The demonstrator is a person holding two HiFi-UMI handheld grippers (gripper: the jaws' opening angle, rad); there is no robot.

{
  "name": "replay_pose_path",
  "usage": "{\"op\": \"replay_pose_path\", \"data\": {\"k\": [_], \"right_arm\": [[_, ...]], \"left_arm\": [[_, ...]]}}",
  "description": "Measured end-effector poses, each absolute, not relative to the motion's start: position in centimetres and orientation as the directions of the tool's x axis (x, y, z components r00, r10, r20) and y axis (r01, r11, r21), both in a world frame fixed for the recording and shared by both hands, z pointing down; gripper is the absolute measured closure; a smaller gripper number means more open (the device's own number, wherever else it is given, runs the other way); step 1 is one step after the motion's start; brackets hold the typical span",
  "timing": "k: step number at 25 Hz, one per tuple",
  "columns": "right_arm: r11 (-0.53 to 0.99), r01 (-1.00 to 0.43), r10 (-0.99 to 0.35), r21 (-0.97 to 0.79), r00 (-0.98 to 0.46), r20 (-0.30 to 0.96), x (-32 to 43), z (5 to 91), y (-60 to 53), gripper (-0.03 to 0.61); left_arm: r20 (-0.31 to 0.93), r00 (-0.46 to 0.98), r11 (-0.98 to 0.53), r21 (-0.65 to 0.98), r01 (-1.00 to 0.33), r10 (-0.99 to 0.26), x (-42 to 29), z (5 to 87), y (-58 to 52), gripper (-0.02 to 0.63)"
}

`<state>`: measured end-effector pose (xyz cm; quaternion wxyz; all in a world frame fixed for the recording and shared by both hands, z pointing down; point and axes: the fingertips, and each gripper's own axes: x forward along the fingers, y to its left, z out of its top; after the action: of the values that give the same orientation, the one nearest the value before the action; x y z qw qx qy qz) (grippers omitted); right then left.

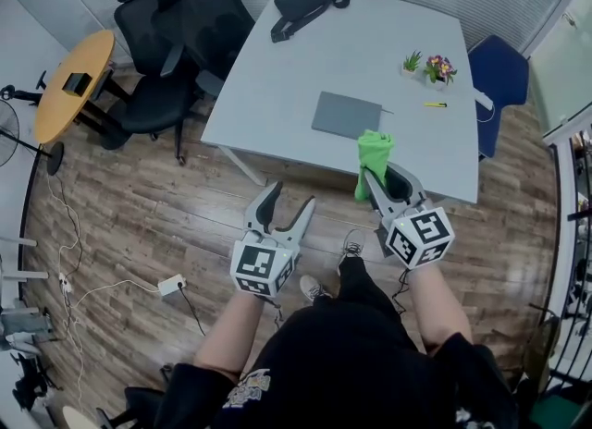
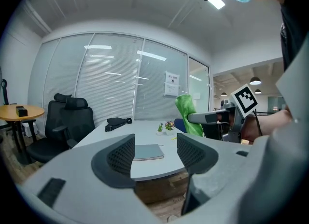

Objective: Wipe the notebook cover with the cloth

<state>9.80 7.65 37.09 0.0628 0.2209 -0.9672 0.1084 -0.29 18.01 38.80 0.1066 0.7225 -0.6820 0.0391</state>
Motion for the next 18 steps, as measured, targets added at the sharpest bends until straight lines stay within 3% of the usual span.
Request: {"op": "replay_pose_path", "data": {"k": [18], "right_arm": [[0.893,-0.378,-0.335,-0.242,-0.92,0.202,7.8,40.0,-8.1,0.466]], "left_arm": [[0.278,0.006,0.026,0.111,-0.993,-0.961,-1.4,41.5,2.5,0.354]]}}
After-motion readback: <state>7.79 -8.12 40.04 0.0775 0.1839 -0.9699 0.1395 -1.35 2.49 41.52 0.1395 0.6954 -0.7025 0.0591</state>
